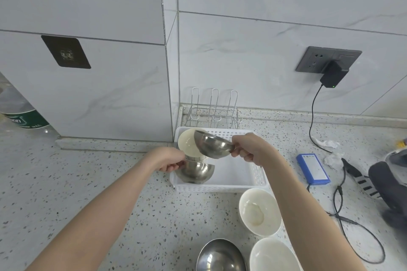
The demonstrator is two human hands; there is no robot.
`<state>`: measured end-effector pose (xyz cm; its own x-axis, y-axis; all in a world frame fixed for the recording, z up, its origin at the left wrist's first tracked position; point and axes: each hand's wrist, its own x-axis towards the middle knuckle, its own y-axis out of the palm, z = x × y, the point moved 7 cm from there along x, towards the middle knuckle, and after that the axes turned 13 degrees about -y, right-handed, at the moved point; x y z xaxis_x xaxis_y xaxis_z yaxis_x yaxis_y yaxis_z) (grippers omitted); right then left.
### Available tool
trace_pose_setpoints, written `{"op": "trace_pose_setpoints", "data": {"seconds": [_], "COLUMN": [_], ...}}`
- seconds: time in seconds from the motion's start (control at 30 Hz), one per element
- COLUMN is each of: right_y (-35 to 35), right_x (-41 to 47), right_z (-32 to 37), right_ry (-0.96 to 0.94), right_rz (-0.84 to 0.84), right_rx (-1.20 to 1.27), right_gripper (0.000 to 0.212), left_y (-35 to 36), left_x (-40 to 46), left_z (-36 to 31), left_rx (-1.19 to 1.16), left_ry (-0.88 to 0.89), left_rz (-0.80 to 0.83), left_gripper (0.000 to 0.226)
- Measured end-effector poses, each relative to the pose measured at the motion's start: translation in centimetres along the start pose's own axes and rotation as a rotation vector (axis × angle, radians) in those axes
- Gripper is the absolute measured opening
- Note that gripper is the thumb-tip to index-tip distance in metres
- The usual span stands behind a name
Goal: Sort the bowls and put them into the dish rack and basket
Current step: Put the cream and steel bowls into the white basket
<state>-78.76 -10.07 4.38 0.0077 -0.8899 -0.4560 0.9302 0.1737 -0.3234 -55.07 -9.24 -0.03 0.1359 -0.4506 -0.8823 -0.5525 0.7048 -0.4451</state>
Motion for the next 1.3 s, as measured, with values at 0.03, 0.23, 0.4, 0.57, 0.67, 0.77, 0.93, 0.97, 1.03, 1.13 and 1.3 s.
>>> {"op": "trace_pose_setpoints", "data": {"seconds": [0.03, 0.23, 0.4, 0.57, 0.67, 0.77, 0.93, 0.97, 1.03, 1.13, 1.3], "right_y": [0.0, -0.2, -0.3, 0.6, 1.6, 2.7, 3.7, 3.8, 4.0, 4.1, 4.3], "right_x": [0.0, 0.5, 1.0, 1.7, 1.9, 2.3, 2.8, 2.9, 2.8, 2.8, 3.0], "right_z": [-0.2, -1.1, -1.1, -0.7, -0.7, -0.9, -2.1, -2.2, -2.3, -2.1, -2.0], "right_ry": [0.005, 0.024, 0.064, 0.113, 0.171, 0.231, 0.29, 0.3, 0.312, 0.324, 0.359], "right_rz": [0.007, 0.067, 0.158, 0.285, 0.381, 0.472, 0.498, 0.504, 0.528, 0.572, 0.593], "right_rx": [0.016, 0.06, -0.016, -0.195, -0.241, -0.248, -0.218, -0.215, -0.227, -0.274, -0.334], "right_gripper": [0.02, 0.023, 0.023, 0.022, 0.019, 0.018, 0.021, 0.022, 0.023, 0.024, 0.027], "left_y": [0.3, 0.7, 0.8, 0.3, -1.1, -1.7, -1.5, -1.5, -1.4, -1.1, -0.9], "left_x": [0.2, 1.0, 1.6, 1.1, -1.1, -2.9, -3.6, -3.6, -3.6, -3.5, -2.9], "left_z": [0.0, 0.3, 0.6, 1.5, 1.5, 1.0, 0.1, 0.0, -0.2, -0.6, -1.0], "left_rx": [-0.013, -0.076, 0.071, -0.065, -0.377, -0.548, -0.438, -0.431, -0.397, -0.389, -0.432], "left_ry": [0.004, 0.095, 0.16, 0.247, 0.512, 0.752, 0.859, 0.865, 0.871, 0.876, 0.838], "left_rz": [-0.006, -0.185, -0.41, -0.549, -0.653, -0.528, -0.477, -0.487, -0.498, -0.445, -0.368], "left_gripper": [0.033, 0.034, 0.051, 0.052, 0.028, 0.034, 0.033, 0.034, 0.038, 0.042, 0.017]}}
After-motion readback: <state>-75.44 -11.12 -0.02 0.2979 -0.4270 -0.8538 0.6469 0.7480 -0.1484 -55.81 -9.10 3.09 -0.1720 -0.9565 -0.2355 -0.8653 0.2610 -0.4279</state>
